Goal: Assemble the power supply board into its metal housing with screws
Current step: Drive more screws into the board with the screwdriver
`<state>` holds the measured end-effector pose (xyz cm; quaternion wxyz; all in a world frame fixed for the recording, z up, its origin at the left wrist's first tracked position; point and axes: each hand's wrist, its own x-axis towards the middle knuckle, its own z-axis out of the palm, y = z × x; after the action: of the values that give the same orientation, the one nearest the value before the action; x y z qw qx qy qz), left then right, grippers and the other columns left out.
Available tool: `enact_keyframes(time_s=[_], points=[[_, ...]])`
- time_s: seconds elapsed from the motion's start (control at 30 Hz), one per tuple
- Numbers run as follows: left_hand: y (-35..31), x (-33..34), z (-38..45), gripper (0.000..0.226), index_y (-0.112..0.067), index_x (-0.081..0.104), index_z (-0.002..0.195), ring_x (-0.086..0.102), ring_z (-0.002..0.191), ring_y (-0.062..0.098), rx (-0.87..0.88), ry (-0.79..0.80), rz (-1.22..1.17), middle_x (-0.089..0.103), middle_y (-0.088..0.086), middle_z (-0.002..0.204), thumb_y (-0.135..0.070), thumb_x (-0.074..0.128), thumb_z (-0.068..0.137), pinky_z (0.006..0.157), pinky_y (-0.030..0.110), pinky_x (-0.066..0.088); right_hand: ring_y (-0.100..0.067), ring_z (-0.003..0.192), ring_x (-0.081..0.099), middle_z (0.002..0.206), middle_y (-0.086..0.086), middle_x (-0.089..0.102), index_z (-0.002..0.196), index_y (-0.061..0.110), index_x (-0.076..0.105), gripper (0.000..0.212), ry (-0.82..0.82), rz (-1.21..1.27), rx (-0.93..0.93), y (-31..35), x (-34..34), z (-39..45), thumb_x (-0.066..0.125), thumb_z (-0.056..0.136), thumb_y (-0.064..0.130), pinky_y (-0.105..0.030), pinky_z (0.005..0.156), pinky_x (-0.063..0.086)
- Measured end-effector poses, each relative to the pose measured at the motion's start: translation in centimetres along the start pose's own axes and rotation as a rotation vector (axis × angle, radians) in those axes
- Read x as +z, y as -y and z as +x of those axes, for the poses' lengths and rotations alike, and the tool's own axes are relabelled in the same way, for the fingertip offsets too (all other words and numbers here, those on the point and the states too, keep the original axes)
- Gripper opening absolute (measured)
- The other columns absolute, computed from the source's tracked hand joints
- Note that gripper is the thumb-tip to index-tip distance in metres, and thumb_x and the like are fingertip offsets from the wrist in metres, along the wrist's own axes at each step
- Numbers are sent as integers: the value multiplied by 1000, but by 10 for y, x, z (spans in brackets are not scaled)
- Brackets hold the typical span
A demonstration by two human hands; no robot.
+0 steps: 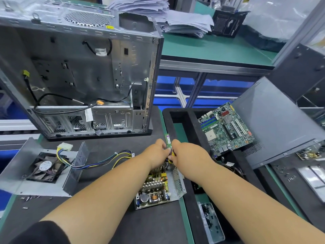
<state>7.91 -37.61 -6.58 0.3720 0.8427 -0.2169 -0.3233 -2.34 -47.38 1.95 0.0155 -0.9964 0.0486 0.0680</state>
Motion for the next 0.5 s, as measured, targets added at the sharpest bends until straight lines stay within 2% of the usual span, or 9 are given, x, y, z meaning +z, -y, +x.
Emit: enact_keyframes(time_s=[0.07, 0.17, 0.23, 0.3, 0.37, 0.43, 0.5], points=[[-8, -8, -8, 20, -22, 44, 117, 56, 93, 14, 70, -79, -113, 58, 1, 114, -35, 44, 101, 78, 30, 43, -21, 64, 47, 73, 6, 44, 94, 21, 32, 23, -72, 75, -3, -4, -1, -9, 49, 100, 35, -32, 49, 29], [-17, -27, -23, 18, -30, 45, 116, 54, 96, 2, 131, -191, -187, 56, -9, 116, -40, 39, 102, 73, 22, 38, -16, 64, 51, 73, 7, 54, 93, 28, 42, 14, -209, 270, 64, -15, -8, -21, 52, 95, 38, -31, 49, 33], [-18, -37, -34, 14, -37, 47, 110, 56, 106, 5, 149, -242, -247, 59, -14, 117, -40, 37, 102, 81, 26, 41, -13, 62, 55, 70, 6, 59, 86, 32, 49, 10, -238, 471, 182, -25, -14, -26, 58, 89, 36, -29, 51, 39], [-16, -44, -47, 13, -39, 49, 106, 57, 111, 5, 154, -301, -306, 63, -17, 114, -36, 37, 103, 93, 31, 41, -17, 65, 62, 72, 4, 67, 80, 29, 57, 5, -231, 763, 324, -33, -18, -28, 62, 81, 31, -34, 61, 49], [-11, -49, -60, 14, -38, 52, 106, 59, 109, 2, 141, -367, -351, 66, -20, 108, -34, 39, 103, 92, 31, 42, -17, 61, 61, 73, 0, 73, 73, 20, 62, 8, -204, 1038, 395, -37, -21, -28, 62, 80, 22, -37, 67, 51], [-3, -51, -75, 14, -39, 55, 103, 61, 103, -4, 124, -429, -388, 69, -23, 100, -33, 42, 102, 85, 27, 44, -16, 56, 55, 71, -3, 74, 71, 14, 63, 15, -140, 1295, 430, -39, -21, -26, 60, 86, 12, -35, 61, 44], [6, -51, -91, 14, -39, 56, 101, 62, 97, -9, 111, -486, -383, 70, -25, 97, -31, 44, 102, 83, 26, 45, -14, 53, 53, 69, -5, 73, 82, 8, 65, 13, -17, 1612, 468, -38, -20, -24, 56, 92, 7, -28, 55, 37]])
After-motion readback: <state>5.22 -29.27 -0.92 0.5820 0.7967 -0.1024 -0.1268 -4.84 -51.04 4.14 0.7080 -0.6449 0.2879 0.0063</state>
